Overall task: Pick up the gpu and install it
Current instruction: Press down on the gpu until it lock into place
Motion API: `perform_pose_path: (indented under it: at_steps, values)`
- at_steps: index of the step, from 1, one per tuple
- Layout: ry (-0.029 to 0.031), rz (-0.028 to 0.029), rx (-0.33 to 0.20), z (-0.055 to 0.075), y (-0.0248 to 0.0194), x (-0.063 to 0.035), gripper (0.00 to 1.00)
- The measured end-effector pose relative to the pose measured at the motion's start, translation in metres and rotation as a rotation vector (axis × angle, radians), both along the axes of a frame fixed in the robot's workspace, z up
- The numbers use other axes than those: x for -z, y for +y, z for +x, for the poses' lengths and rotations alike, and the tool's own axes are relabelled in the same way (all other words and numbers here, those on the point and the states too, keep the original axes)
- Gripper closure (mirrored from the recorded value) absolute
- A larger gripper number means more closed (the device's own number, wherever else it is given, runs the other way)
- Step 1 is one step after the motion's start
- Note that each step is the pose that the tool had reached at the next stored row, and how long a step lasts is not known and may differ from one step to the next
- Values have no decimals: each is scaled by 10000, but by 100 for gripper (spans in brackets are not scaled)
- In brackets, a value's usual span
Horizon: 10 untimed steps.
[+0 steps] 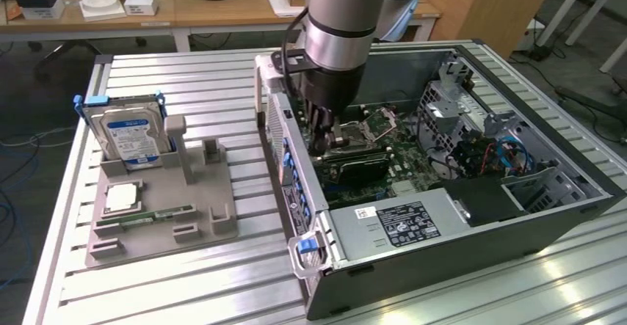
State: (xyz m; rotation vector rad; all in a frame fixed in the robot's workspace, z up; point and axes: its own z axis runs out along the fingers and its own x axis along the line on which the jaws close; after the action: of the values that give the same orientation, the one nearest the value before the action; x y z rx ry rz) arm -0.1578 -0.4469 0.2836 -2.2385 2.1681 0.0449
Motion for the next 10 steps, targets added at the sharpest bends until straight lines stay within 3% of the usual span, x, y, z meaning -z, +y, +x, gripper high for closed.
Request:
perform_pose_path:
  at_steps: [3,10]
  values:
    - [1,-1,2,-1,-41,0,90]
    - [-1,1,2,-77,-44,0,90]
